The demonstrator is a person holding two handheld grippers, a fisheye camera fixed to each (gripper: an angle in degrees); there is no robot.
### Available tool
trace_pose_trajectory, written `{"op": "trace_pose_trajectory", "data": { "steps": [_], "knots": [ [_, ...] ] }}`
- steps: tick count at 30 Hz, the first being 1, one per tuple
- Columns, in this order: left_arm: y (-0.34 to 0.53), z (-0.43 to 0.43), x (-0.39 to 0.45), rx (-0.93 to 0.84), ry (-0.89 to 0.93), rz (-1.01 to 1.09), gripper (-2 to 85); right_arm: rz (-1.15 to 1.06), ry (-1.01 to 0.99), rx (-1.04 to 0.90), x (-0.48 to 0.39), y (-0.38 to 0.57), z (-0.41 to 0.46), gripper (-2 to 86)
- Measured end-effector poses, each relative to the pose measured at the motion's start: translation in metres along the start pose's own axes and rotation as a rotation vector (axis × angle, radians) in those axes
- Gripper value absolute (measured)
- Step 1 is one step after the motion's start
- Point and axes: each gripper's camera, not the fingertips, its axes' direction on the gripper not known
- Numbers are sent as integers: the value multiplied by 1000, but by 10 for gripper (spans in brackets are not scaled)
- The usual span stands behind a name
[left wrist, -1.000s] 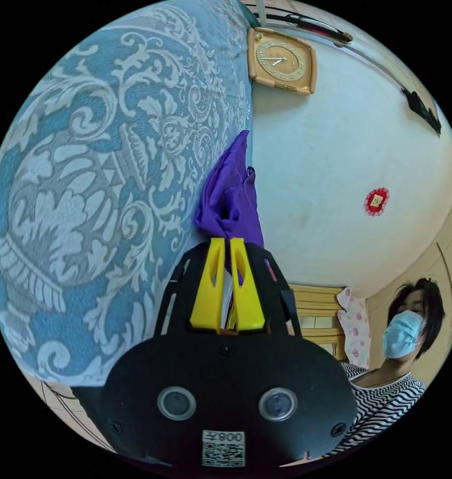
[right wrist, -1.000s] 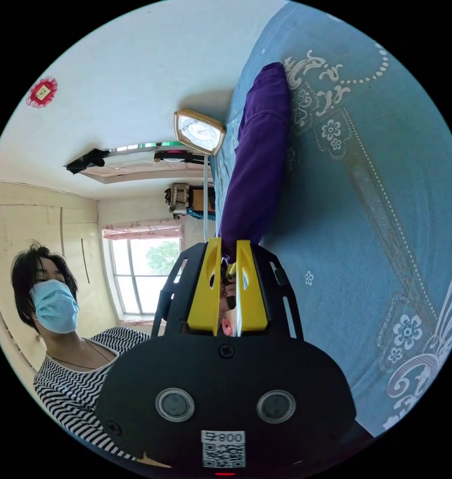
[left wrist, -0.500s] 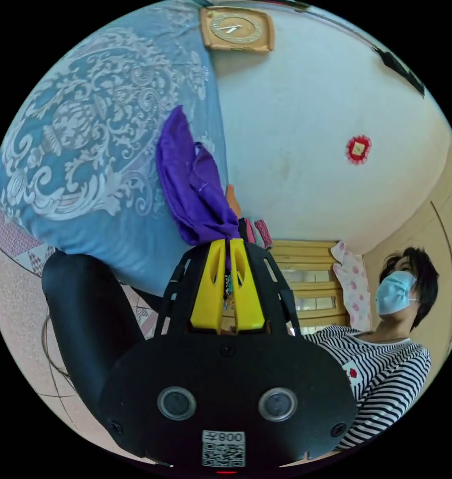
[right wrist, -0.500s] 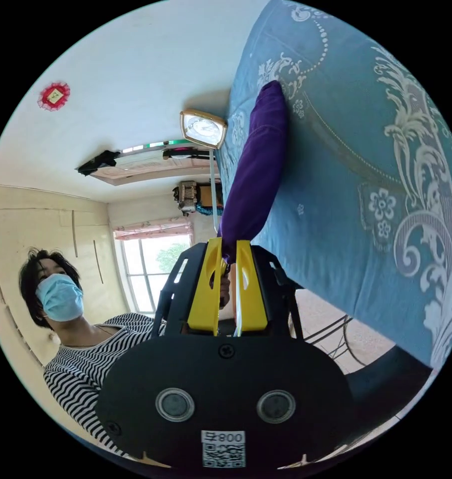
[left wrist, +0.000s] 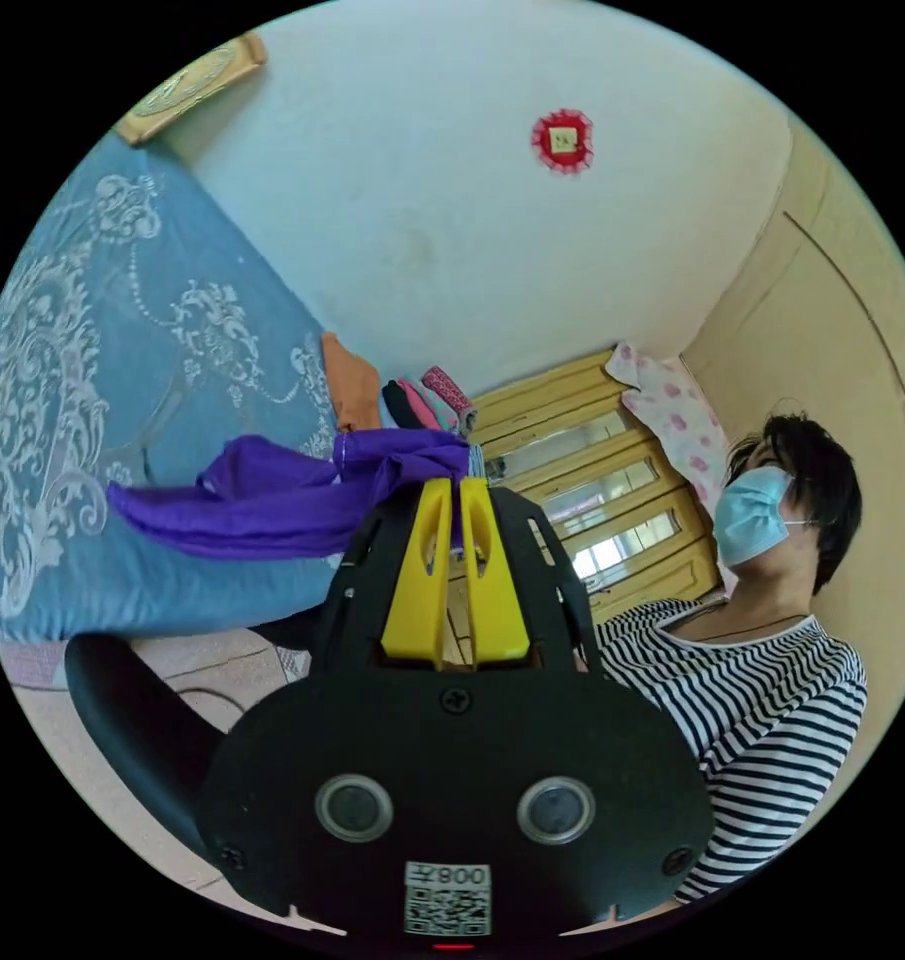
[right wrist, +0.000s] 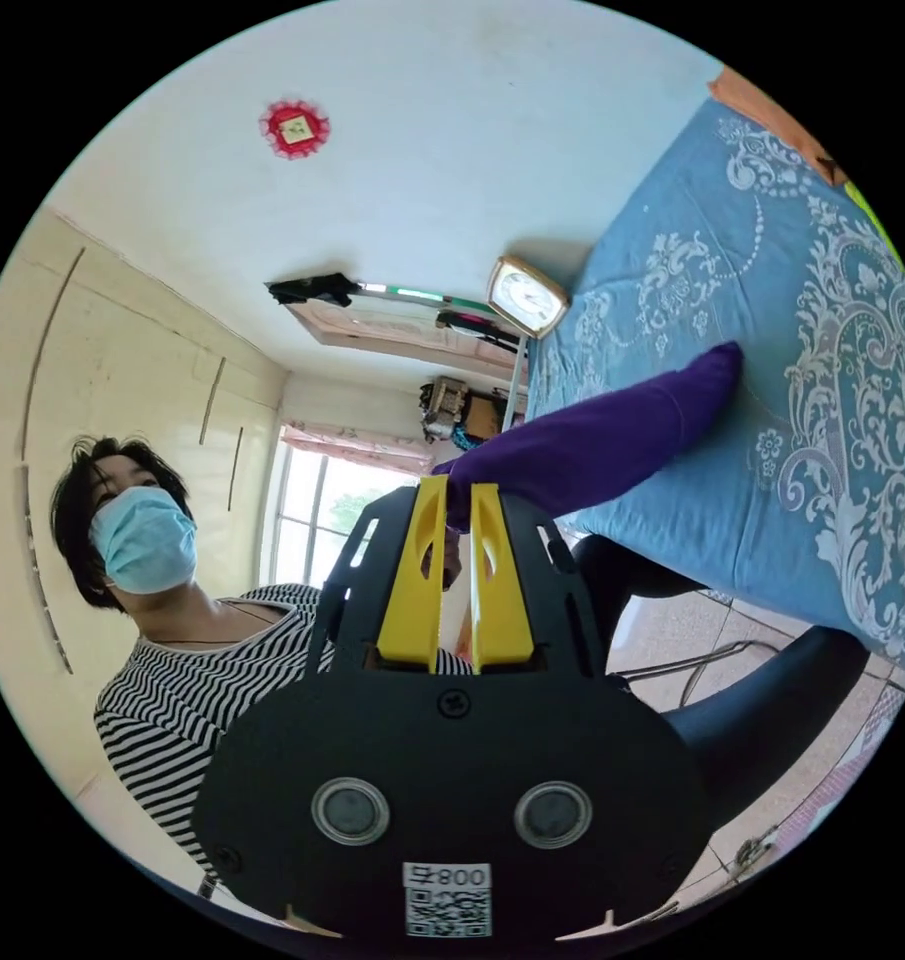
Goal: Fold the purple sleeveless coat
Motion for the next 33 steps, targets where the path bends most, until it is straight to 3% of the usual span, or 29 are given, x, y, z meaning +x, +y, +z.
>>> {"op": "trace_pose_trajectory", "data": {
  "steps": [5, 11, 19, 24, 29, 33],
  "knots": [
    [-78, 42, 48, -50, 18, 83, 14, -2, -76, 85, 35, -33, -73, 20],
    [-212, 117, 103, -119, -47, 208, 14, -82, -54, 174, 68, -144, -172, 22],
    [-399, 239, 202, -70, -39, 368, 15, -257, 65, 329, 54, -373, -343, 22],
    [-459, 311, 258, -48, 16, 475, 15, -397, 242, 371, 21, -443, -431, 24],
    [-460, 412, 231, -160, 10, 349, 15, -247, 440, 372, 94, -465, -509, 26],
    [-431, 483, 180, -323, -115, 144, 15, 29, 525, 378, 211, -466, -566, 26]
  ]
}}
